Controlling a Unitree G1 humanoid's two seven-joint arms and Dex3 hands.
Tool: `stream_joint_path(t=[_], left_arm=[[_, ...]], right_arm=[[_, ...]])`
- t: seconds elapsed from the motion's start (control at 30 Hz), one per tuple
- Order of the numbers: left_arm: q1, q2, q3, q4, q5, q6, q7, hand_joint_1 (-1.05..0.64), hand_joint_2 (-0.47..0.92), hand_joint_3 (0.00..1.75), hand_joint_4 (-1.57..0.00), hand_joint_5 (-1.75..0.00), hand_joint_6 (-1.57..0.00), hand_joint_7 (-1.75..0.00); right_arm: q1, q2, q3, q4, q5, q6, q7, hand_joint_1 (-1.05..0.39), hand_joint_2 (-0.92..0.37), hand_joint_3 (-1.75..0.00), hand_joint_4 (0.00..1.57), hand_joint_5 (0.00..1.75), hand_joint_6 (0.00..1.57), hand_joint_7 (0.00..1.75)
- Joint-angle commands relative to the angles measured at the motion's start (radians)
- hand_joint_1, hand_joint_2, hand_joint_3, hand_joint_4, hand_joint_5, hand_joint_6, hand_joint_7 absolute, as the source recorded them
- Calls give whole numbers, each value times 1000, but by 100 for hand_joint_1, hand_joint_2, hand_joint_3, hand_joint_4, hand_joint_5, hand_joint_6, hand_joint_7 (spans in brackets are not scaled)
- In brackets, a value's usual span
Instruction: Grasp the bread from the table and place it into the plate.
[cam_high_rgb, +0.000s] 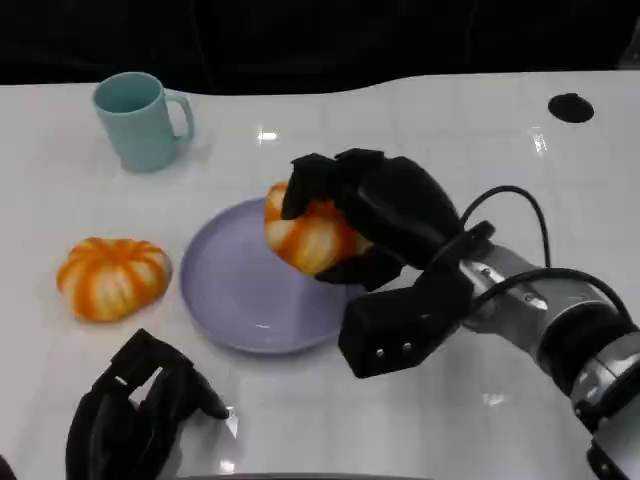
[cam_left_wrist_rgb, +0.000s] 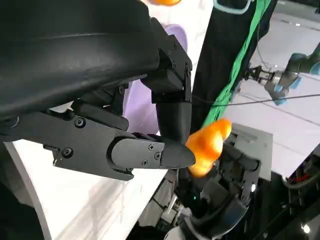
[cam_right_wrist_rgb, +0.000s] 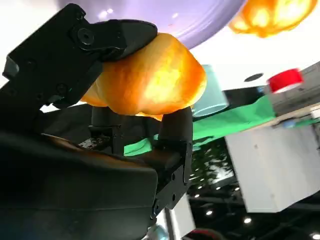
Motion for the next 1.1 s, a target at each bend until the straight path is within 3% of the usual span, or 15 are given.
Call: stream_joint_path(t=[0.03,0.27,0.47,0.67,0.7,0.77,0.8,0.83,0.87,0.93,1.0,1.1], left_arm=[[13,13,3,-14,6,-7,11,-54,92,28,-61,-175,-51,-149],[14,8,7,-10,1,-12,9,-54,92,27,-62,-175,-52,-149],[17,3,8,-14,-5,-11,2,-54,92,26,-62,-175,-52,-148],[25,3,2,-28,5,-11,14,-54,92,27,-61,-175,-51,-148],[25,4,2,-29,5,-9,13,-54,92,27,-61,-175,-51,-148],[24,4,3,-27,2,-7,9,-55,92,27,-61,-175,-51,-148],[23,4,3,-26,1,-7,8,-55,92,27,-61,-175,-51,-149],[23,3,3,-23,2,-10,8,-55,92,27,-62,-175,-51,-150],[22,2,4,-21,2,-14,8,-55,92,26,-62,-175,-51,-150],[21,1,6,-16,2,-22,5,-54,92,28,-62,-175,-50,-150],[21,2,7,-15,0,-22,0,-54,92,29,-61,-175,-50,-150],[19,5,6,-14,1,-23,-3,-55,92,29,-61,-175,-49,-150]], right_arm=[[-48,60,36,16,-32,59,-3,-16,-55,-95,85,175,63,174],[-62,135,101,54,-107,204,-141,-20,-51,-111,91,175,64,175],[-79,168,132,90,-133,299,-149,-18,-48,-111,92,175,61,175],[-63,171,130,100,-124,303,-180,-18,-54,-103,89,175,61,175],[-61,170,130,101,-124,295,-188,-18,-59,-88,91,175,66,152],[-58,167,133,101,-125,285,-198,-19,-63,-78,92,175,70,138],[-58,165,136,102,-128,285,-194,-23,-72,-55,86,175,78,101],[-61,162,140,102,-130,286,-175,-25,-78,-42,82,175,84,83],[-64,161,142,101,-130,294,-148,-29,-83,-33,75,167,84,75],[-70,162,142,100,-124,309,-94,-39,-90,-18,71,101,79,42],[-72,165,145,95,-123,323,-63,-46,-92,-16,75,40,75,12],[-75,166,158,90,-129,344,-28,-54,-92,-24,65,14,60,1]])
